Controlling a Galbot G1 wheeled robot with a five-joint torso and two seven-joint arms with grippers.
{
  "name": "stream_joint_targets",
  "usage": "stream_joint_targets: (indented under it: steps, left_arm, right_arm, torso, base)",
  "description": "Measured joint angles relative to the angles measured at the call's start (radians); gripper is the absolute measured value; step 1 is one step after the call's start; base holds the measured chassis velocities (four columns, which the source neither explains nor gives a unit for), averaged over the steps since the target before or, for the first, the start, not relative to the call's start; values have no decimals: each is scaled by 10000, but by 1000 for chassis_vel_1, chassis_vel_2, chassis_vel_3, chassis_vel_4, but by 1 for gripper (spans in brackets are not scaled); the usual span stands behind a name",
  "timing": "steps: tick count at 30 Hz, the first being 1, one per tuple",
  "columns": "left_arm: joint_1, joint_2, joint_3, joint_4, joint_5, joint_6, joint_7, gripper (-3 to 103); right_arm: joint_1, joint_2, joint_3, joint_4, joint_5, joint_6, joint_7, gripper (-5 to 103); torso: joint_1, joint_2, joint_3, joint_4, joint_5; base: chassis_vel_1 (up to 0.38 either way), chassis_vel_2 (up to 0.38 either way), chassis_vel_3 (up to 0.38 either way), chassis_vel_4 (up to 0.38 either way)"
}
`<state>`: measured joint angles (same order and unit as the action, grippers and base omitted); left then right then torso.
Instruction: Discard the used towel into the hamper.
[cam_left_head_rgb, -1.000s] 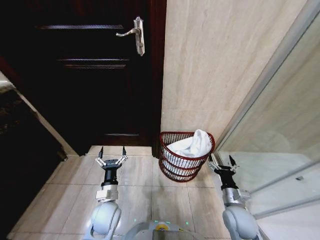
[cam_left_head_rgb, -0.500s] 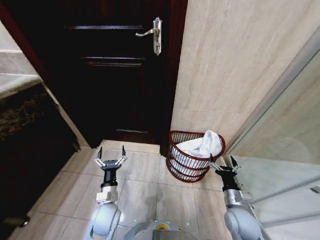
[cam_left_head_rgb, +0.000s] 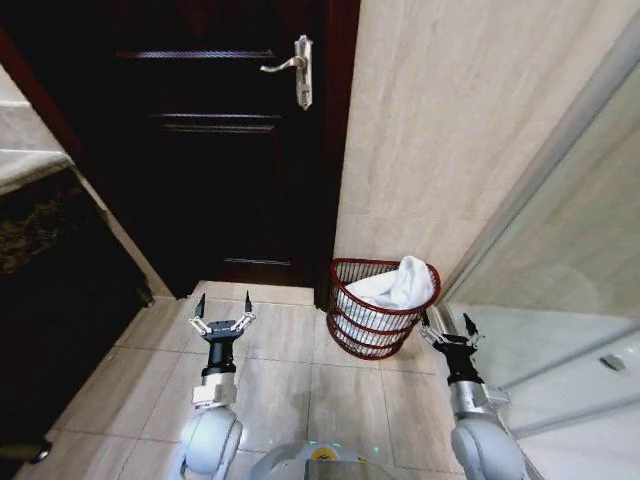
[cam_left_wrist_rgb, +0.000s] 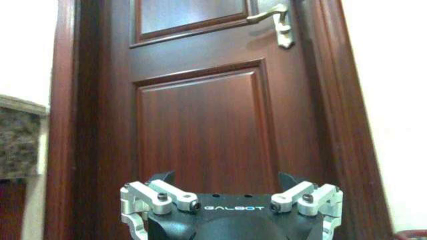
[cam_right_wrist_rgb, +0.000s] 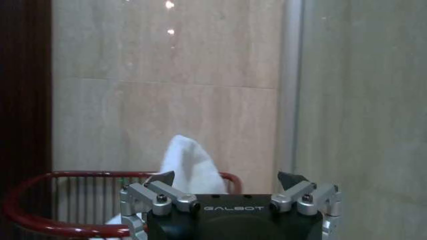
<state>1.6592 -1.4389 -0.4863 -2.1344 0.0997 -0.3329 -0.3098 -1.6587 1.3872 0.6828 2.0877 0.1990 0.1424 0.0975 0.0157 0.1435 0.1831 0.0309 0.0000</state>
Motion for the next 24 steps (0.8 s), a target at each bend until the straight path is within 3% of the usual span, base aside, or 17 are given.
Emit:
stream_joint_targets:
  steps: [24]
  left_arm:
    - [-49,-67,377,45,322,23,-160,100]
  right_arm:
    - [-167,-309,200,-175,320,249,-14,100]
  torso:
    - [1,2,1,-1,-3]
  base:
    - [-85,-135,-137,-81]
